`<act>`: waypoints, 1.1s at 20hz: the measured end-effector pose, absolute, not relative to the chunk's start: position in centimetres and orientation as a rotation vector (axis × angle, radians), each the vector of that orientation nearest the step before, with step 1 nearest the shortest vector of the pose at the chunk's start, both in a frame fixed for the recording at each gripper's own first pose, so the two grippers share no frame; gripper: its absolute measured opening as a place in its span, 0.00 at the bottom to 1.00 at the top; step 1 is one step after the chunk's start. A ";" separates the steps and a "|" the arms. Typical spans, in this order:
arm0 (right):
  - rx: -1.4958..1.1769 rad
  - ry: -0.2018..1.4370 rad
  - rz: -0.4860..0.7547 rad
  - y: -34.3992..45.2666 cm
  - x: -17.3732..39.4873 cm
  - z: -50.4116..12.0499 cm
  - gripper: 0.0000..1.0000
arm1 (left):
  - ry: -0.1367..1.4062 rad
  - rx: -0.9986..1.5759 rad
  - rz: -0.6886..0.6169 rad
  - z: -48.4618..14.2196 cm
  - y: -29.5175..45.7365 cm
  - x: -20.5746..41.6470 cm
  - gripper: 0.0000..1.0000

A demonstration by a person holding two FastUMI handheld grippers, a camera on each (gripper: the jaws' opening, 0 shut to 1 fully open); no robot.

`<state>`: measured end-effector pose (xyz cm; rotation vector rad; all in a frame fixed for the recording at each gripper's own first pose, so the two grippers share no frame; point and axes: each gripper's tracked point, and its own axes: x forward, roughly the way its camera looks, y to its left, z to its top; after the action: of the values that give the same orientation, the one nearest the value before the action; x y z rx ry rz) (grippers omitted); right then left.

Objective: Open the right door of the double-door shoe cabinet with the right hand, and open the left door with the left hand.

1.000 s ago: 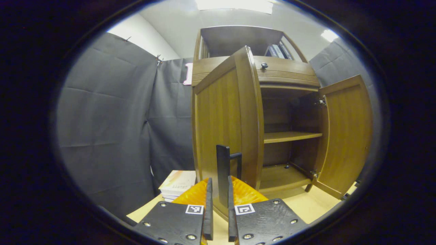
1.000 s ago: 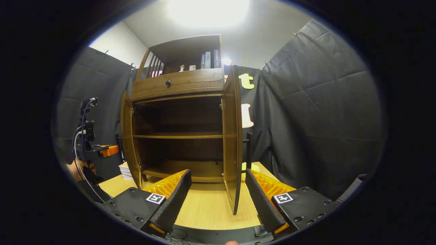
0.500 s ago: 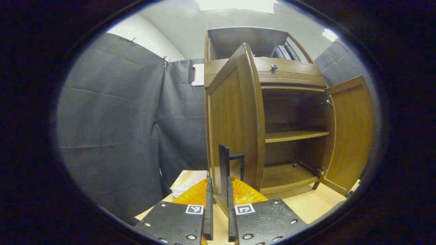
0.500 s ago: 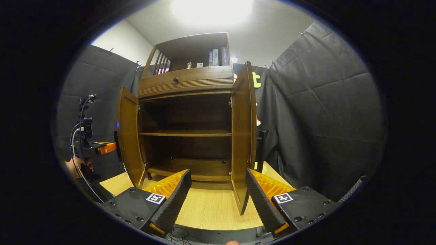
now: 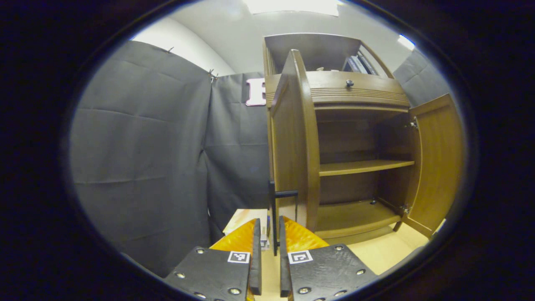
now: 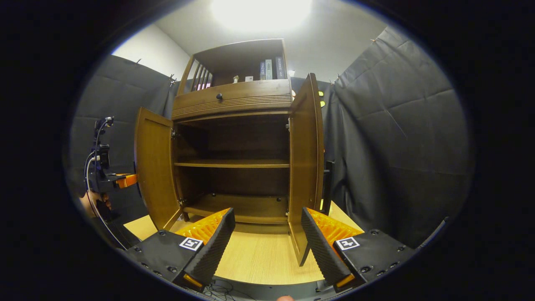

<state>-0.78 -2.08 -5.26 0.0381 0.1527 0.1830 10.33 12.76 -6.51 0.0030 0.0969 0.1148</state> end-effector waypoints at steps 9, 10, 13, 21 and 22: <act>0.055 0.148 0.212 -0.4 -0.4 -4.9 0.99 | 0.078 0.000 0.197 -5.9 13.4 9.4 0.19; 0.056 0.143 0.214 -0.2 -0.4 -4.6 1.00 | 0.075 -0.010 0.186 -5.4 12.9 9.2 0.19; 0.057 0.121 0.212 0.0 -1.0 -3.7 1.00 | 0.052 -0.010 0.171 -3.0 12.9 7.5 0.19; 0.077 0.072 0.183 -0.5 -3.6 -1.5 0.99 | -0.008 -0.031 0.064 2.2 10.3 -0.6 0.19; 0.079 0.066 0.181 -0.5 -4.1 -1.4 0.99 | -0.014 -0.032 0.057 2.6 10.2 -1.2 0.19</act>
<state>-4.08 -0.50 -1.35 0.0787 0.0663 0.1806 -1.24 10.18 2.58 -0.0321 -0.0141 0.0568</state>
